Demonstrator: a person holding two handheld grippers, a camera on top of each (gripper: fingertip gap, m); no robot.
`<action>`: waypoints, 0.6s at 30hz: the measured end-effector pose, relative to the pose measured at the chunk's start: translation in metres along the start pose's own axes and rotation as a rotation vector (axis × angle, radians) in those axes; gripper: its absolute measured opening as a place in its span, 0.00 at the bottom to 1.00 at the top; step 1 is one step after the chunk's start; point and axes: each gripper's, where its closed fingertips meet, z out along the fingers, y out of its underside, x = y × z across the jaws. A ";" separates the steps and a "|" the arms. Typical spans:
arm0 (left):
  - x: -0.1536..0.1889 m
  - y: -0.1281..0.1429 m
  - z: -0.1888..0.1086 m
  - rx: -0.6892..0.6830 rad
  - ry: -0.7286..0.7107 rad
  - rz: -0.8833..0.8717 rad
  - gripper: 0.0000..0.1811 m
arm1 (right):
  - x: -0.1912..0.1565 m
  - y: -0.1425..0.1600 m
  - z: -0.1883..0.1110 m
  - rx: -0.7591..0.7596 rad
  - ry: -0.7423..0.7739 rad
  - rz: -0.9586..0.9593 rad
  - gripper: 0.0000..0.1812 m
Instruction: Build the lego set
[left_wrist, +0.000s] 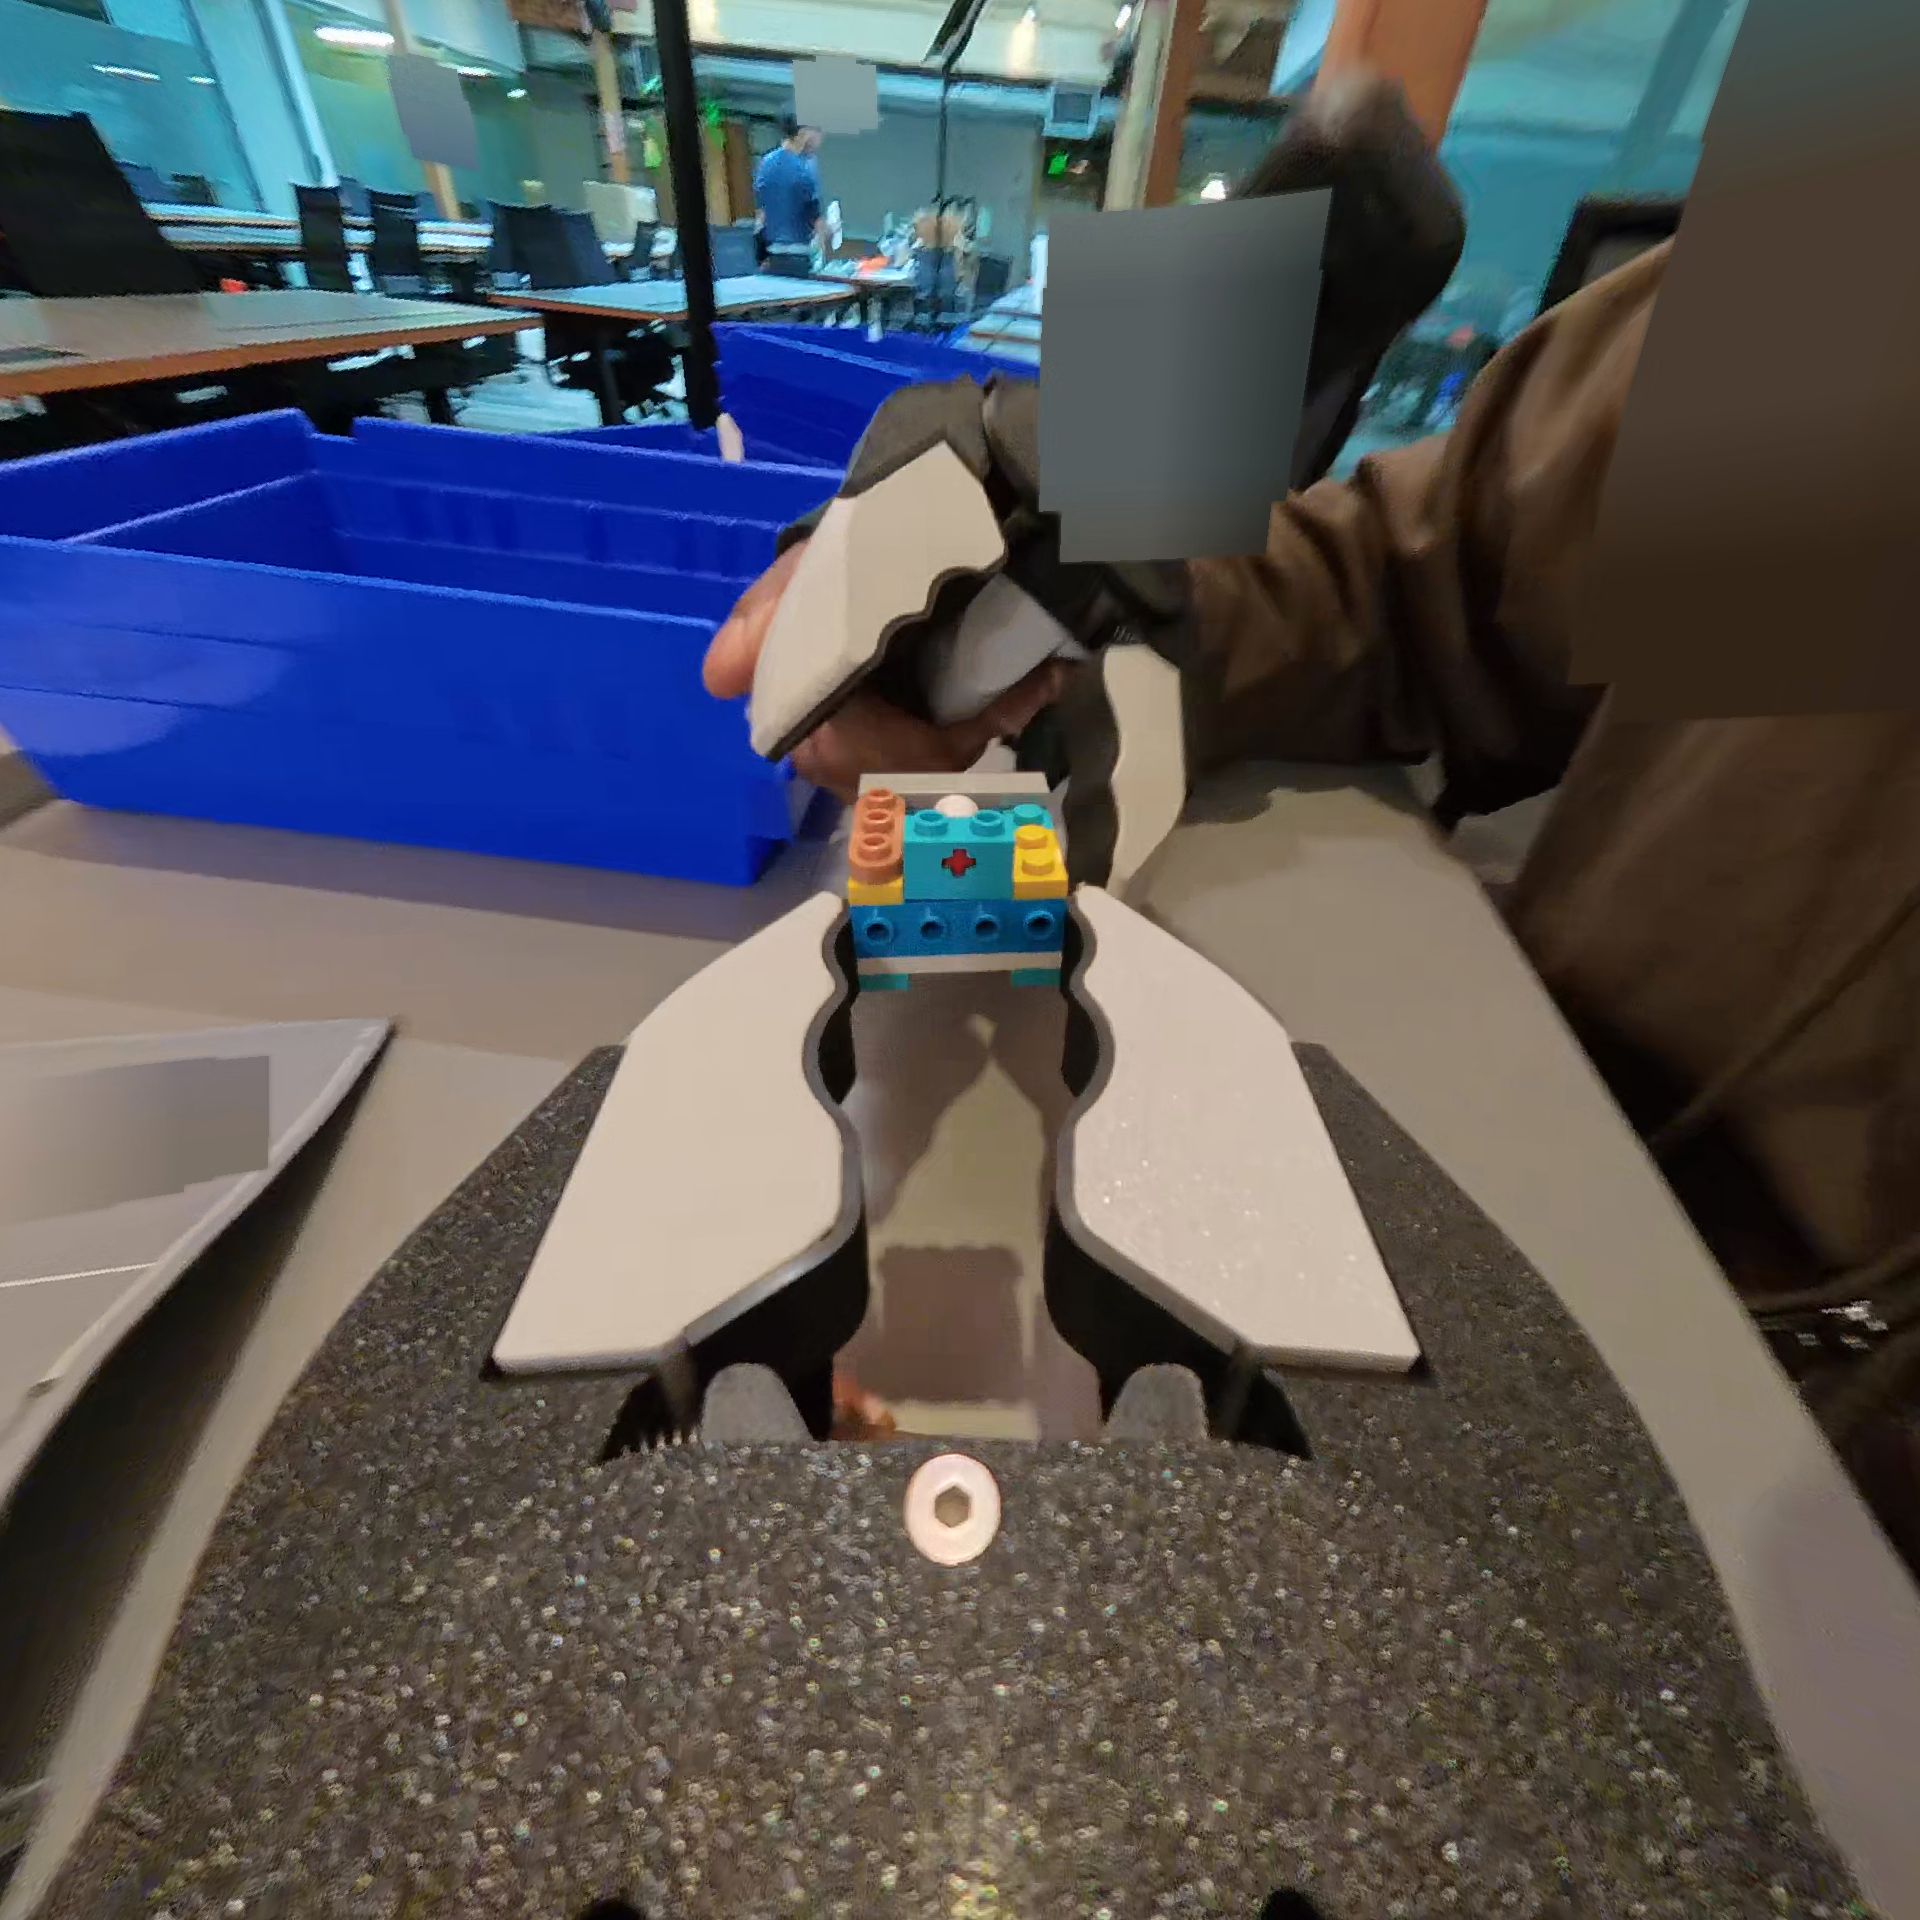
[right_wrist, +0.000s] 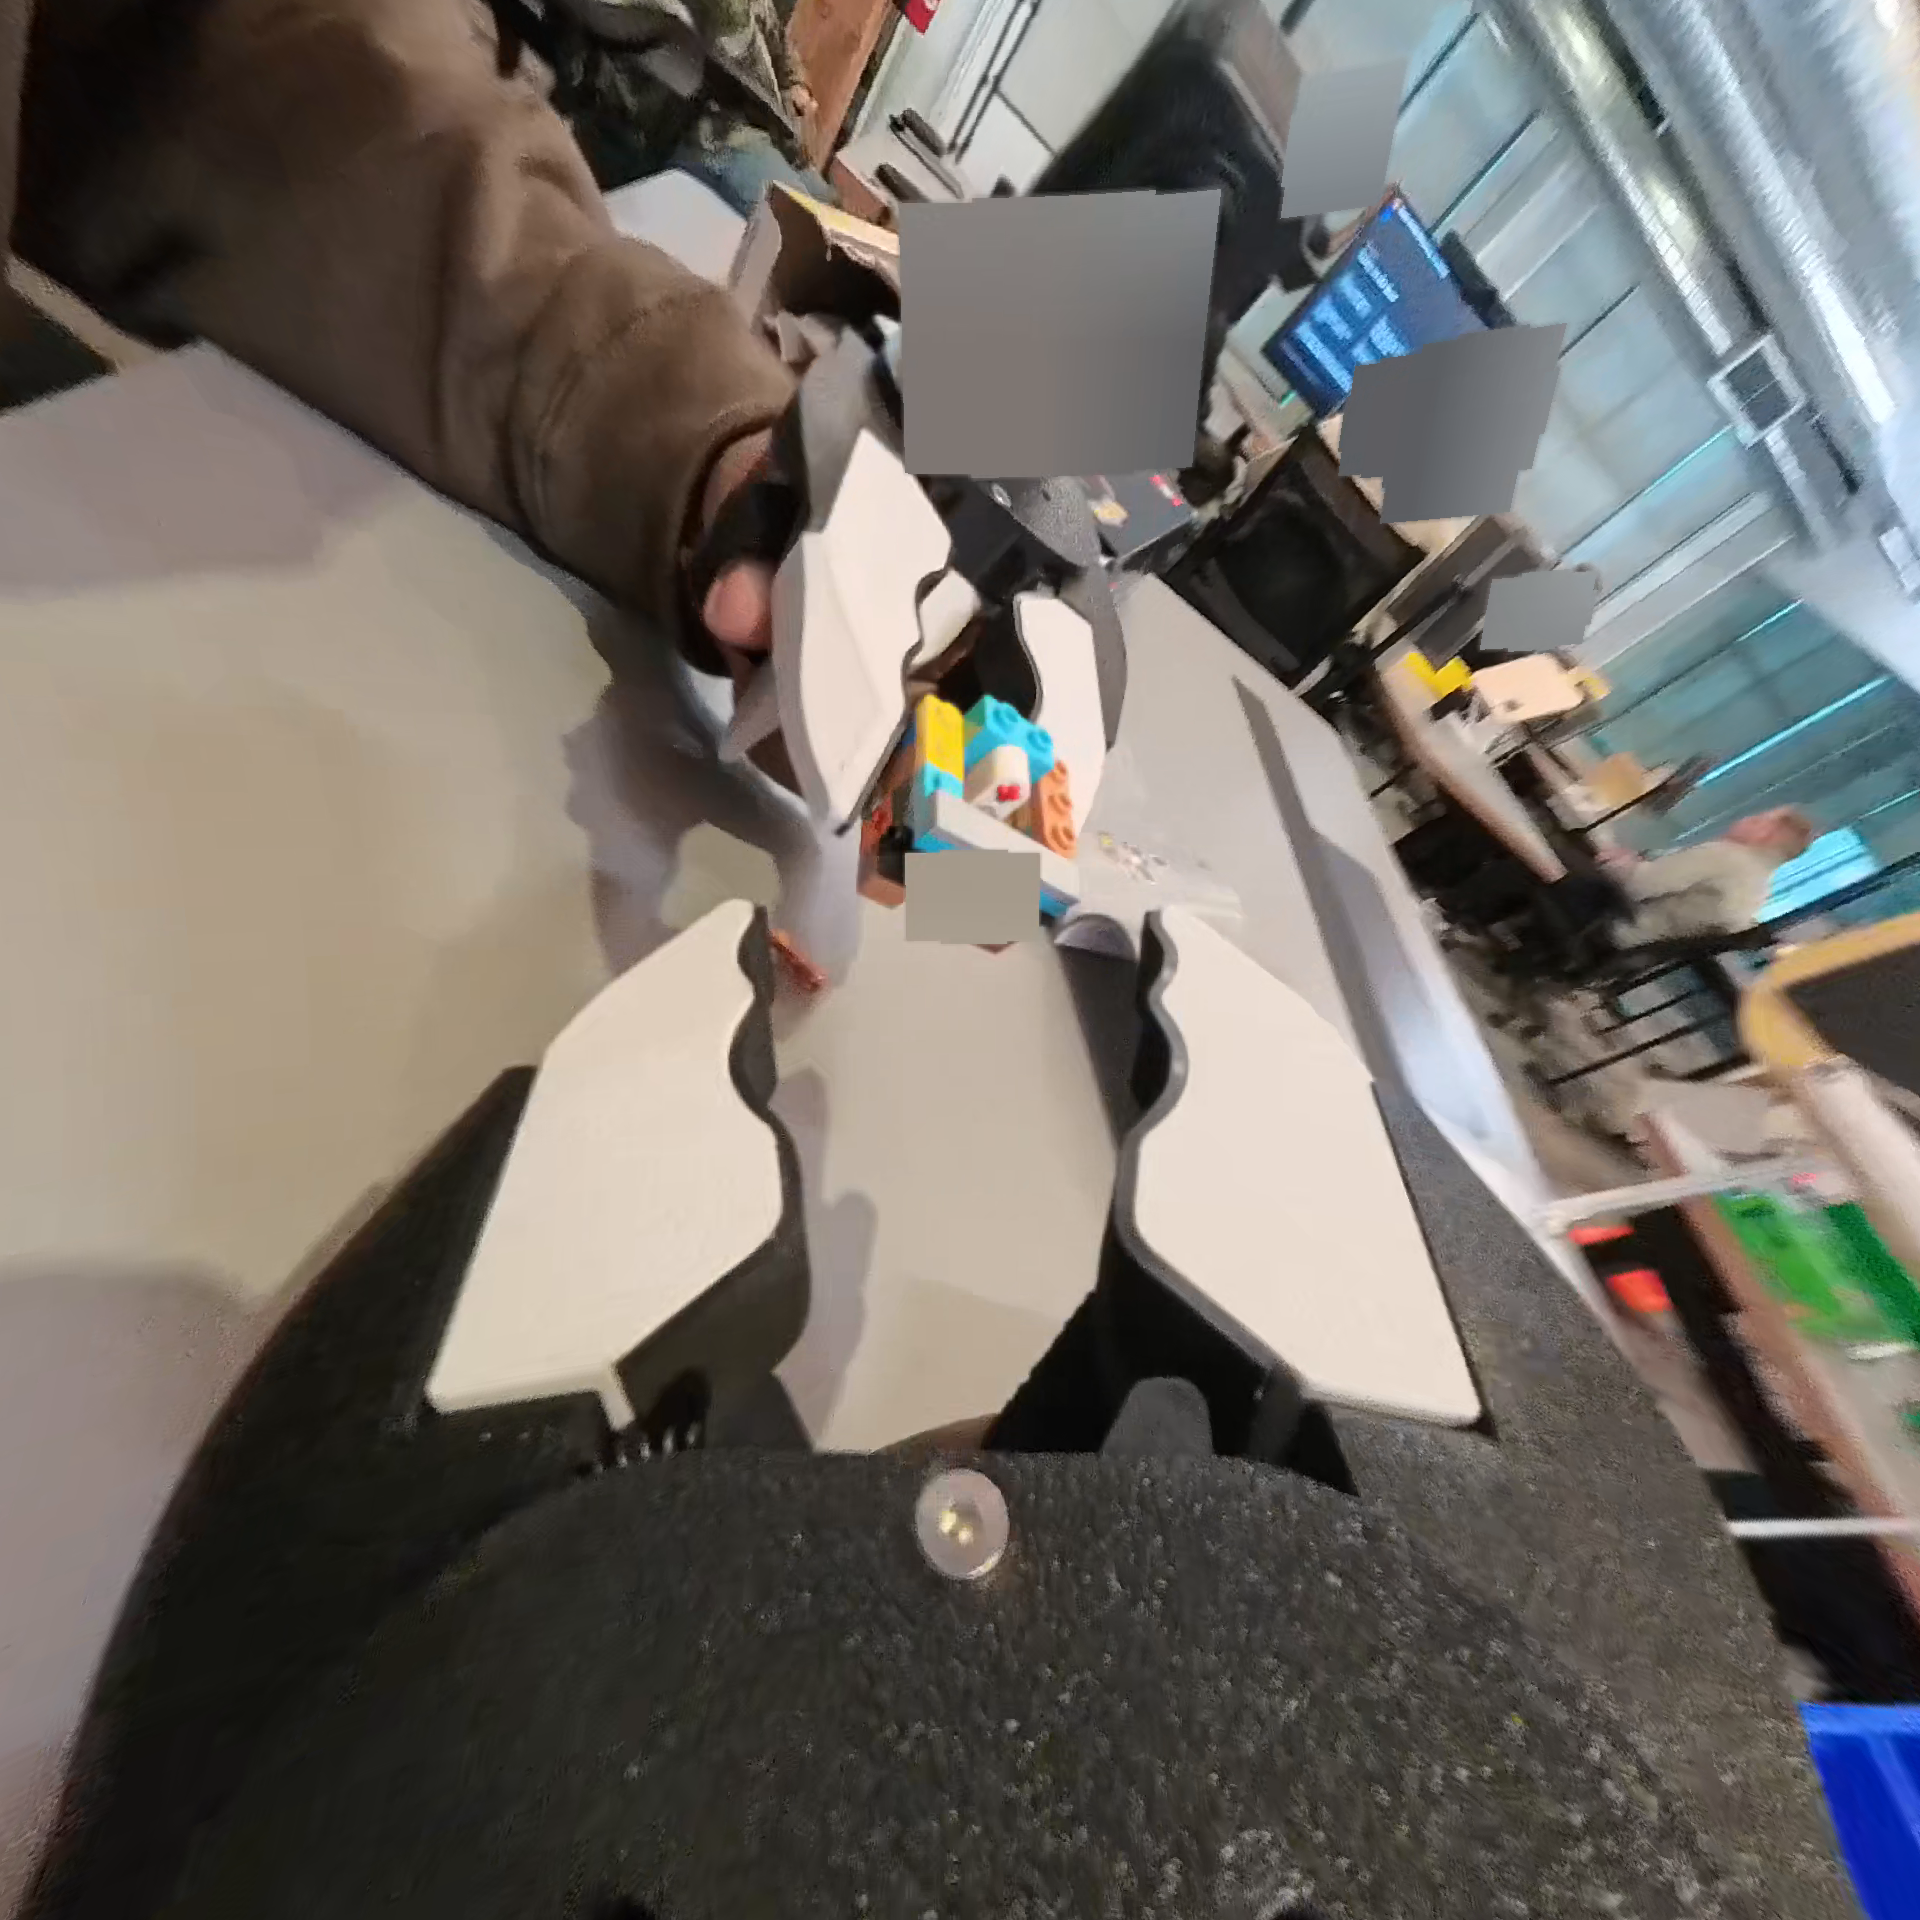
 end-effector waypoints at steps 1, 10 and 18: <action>-0.003 0.003 0.001 -0.025 -0.026 0.027 0.20 | 0.000 0.001 -0.001 0.006 -0.014 0.050 0.36; 0.000 0.033 0.011 -0.209 -0.063 0.204 0.20 | -0.018 0.013 0.006 -0.046 -0.157 0.209 0.24; -0.006 0.047 0.008 -0.293 -0.076 0.175 0.21 | -0.028 0.027 0.010 -0.158 -0.166 0.279 0.20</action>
